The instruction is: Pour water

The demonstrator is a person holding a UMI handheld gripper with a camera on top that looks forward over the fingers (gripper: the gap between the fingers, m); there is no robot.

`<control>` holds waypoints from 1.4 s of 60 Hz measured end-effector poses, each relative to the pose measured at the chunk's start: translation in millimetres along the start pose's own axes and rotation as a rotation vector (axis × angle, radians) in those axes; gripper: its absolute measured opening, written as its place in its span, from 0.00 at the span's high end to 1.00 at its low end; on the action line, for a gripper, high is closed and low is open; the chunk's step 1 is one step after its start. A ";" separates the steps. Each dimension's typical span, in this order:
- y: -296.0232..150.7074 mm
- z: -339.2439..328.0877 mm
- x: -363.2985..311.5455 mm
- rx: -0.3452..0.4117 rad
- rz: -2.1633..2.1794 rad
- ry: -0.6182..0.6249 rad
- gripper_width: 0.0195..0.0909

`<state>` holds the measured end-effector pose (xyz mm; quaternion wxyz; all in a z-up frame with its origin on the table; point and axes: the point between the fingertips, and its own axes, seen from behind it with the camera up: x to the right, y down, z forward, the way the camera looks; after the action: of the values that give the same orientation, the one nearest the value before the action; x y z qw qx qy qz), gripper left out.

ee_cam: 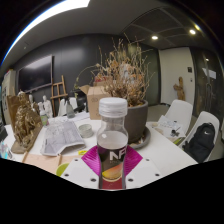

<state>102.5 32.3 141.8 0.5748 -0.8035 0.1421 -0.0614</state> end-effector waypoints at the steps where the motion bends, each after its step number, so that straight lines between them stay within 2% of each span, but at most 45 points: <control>1: 6.0 2.3 1.1 -0.007 -0.002 -0.001 0.92; 9: 47.6 17.7 4.6 -0.061 -0.017 -0.011 0.92; 19: 80.3 29.3 1.1 -0.095 -0.048 -0.020 0.91; 24: 80.7 27.6 -1.0 -0.069 -0.067 -0.023 0.89; 26: 81.1 26.9 -1.8 -0.066 -0.082 -0.025 0.85; 35: 83.0 24.0 -1.8 -0.073 -0.130 -0.024 0.65; 37: 82.0 22.0 1.3 -0.076 -0.132 -0.012 0.54; 41: 78.0 16.2 8.8 -0.077 -0.132 0.017 0.24; 43: 75.4 11.1 8.5 -0.079 -0.123 0.015 0.14; 46: 71.1 0.5 4.3 -0.083 -0.104 -0.005 0.05; 49: 67.6 -14.1 1.3 -0.096 -0.084 -0.014 0.08; 63: 32.1 -135.3 -32.1 -0.129 -0.102 0.023 0.07; 75: 27.0 -258.4 -91.7 -0.177 -0.067 0.036 0.07; 84: 28.8 -321.0 -132.3 -0.174 -0.108 0.034 0.06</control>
<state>-112.1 -227.7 229.7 0.4962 -0.8557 0.1131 -0.0934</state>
